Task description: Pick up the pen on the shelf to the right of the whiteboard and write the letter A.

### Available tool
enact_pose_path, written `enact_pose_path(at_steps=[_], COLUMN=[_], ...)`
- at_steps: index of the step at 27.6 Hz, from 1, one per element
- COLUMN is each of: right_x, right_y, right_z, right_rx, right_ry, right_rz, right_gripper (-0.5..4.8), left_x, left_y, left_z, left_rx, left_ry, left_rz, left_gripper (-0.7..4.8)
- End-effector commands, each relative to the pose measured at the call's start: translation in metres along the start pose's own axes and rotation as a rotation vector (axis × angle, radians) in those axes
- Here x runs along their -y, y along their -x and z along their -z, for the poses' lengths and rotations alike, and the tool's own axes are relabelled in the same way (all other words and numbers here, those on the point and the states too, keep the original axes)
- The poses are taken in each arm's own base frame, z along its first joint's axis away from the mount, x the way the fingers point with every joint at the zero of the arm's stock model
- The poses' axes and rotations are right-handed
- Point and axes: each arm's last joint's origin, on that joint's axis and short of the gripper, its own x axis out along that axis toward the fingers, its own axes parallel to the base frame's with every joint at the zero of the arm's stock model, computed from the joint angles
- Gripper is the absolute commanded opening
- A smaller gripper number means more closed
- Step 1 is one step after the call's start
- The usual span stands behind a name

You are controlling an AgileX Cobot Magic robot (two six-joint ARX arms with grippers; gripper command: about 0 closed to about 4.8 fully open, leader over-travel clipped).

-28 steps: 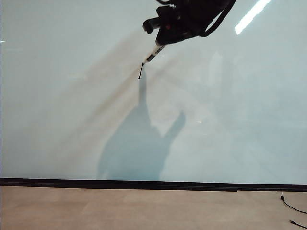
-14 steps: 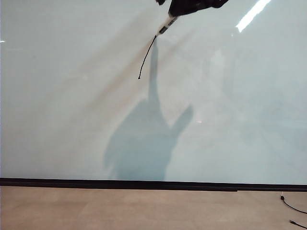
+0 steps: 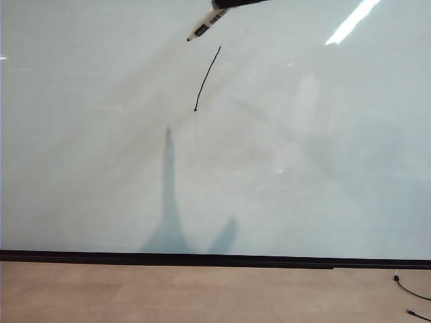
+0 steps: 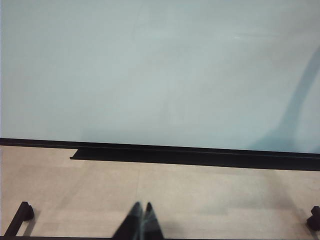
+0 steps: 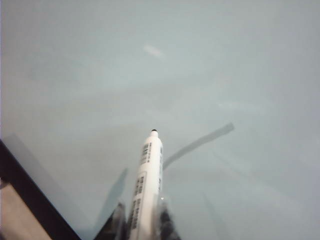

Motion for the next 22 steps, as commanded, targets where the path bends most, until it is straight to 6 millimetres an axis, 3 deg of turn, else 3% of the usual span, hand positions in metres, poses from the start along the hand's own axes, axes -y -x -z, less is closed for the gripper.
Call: enact_pose_path(at_steps=[1,4,8,22], right_x=[-0.001,-0.004,0.003,0.02], right_y=[0.007,0.012,-0.001,-0.036], right_z=[0.009,0.026,0.038,0.042], right_rx=[0.085,0.208,0.287,0.264], right_ry=[-0.178,-0.361,-0.464,-0.484], right_rz=[0.083,0.152,0.135,0.133], right_gripper=[-0.05,-0.05,-0.05,-0.05], left_x=[0.0,0.0,0.0,0.0], left_y=[0.0,0.0,0.0,0.0], left_z=[-0.001,-0.001,-0.001,-0.001], left_rx=[0.008,0.008,0.008,0.008], left_ry=[-0.005,-0.004,-0.004,-0.005], left_rz=[0.001,0.001,0.001,0.002], left_gripper=[-0.04,-0.04,-0.04,-0.05])
